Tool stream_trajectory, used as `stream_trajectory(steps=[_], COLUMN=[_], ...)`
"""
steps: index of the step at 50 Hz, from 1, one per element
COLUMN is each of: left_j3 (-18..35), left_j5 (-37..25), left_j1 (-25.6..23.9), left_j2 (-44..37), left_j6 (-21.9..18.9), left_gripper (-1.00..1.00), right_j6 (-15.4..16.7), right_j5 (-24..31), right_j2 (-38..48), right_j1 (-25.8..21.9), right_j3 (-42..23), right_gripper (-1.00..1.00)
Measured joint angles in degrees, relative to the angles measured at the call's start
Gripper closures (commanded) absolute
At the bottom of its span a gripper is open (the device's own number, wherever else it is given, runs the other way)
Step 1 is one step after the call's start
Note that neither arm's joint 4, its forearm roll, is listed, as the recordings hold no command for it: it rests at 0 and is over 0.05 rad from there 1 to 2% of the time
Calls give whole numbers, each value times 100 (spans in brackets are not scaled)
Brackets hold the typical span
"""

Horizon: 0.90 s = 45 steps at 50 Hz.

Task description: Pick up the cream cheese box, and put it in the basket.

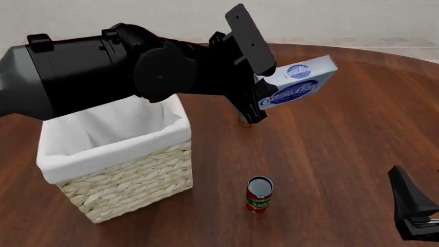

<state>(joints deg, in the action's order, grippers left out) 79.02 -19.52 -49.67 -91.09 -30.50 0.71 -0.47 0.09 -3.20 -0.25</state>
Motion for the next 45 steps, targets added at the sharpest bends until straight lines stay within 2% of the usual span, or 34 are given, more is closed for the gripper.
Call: stream_trajectory(steps=[45], left_j3=[47], left_j5=[-200], left_j1=[511], left_j2=[417], left_j6=[-145], left_gripper=[100], right_j6=[126], right_j5=[4], right_j2=[0], right_j1=[-76], right_j3=[3], right_gripper=[-100])
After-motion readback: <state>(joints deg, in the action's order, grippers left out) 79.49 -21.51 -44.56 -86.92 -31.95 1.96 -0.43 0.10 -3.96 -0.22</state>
